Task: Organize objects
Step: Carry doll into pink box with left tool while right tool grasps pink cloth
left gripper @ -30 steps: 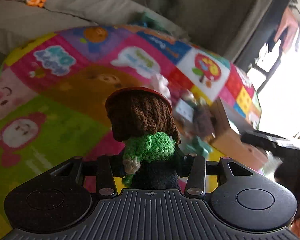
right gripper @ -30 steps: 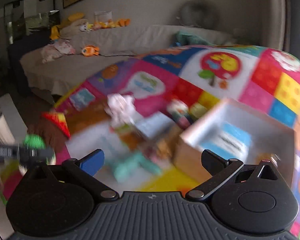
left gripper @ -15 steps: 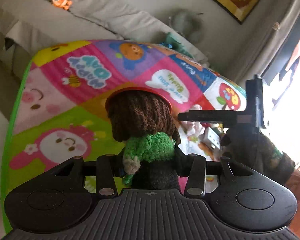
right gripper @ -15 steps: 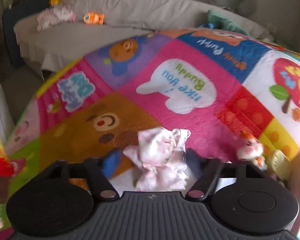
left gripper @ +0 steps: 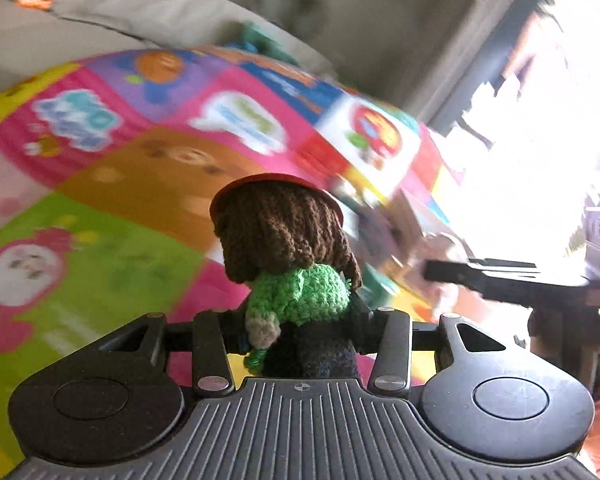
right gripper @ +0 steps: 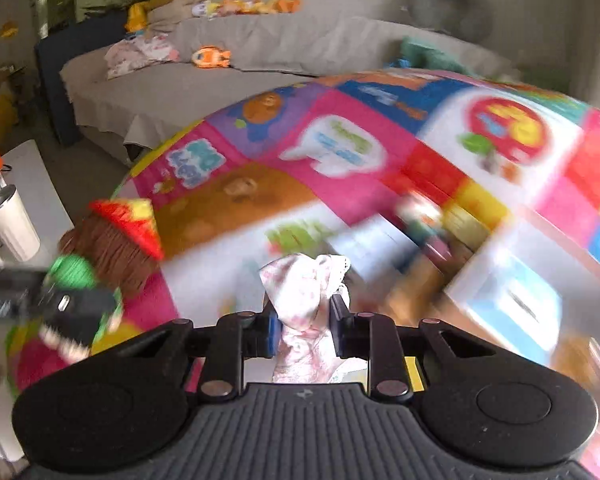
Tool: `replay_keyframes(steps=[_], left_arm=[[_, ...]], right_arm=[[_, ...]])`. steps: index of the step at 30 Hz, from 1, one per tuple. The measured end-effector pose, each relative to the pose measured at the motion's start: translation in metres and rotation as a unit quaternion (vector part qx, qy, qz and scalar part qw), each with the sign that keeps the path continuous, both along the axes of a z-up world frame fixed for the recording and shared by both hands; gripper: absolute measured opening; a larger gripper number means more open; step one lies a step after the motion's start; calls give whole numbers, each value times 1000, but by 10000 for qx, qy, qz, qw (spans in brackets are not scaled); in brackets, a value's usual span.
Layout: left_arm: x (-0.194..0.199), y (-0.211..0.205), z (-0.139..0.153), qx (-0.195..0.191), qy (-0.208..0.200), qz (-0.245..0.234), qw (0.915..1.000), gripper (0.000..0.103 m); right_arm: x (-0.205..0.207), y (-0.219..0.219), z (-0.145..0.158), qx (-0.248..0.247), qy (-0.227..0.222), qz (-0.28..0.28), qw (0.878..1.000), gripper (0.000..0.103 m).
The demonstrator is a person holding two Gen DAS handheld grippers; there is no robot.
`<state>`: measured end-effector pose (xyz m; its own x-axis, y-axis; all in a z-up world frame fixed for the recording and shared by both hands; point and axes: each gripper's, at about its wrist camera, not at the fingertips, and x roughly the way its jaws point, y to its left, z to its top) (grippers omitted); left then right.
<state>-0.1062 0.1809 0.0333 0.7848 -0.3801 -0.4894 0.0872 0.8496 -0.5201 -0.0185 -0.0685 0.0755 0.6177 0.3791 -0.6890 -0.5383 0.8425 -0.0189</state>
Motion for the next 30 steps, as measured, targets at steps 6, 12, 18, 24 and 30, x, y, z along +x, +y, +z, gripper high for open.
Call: replay_keyframes(steps=[6, 12, 18, 24, 30], left_arm=[[16, -74, 9, 213, 309, -1269, 9912, 48], [54, -150, 38, 783, 76, -1892, 9788, 48], [144, -224, 63, 709, 68, -2067, 9758, 48], [227, -293, 39, 1089, 254, -1915, 9751, 48], [226, -308, 19, 2106, 622, -1939, 9561, 49]], right_arm=[[-53, -85, 1, 169, -219, -905, 9955, 24], [-79, -141, 8, 773, -694, -1411, 9845, 24], [-89, -170, -5, 1223, -981, -1621, 9742, 24], [-91, -197, -17, 1602, -1053, -1841, 9640, 24], [-95, -213, -31, 1440, -1243, -1968, 9618, 24]])
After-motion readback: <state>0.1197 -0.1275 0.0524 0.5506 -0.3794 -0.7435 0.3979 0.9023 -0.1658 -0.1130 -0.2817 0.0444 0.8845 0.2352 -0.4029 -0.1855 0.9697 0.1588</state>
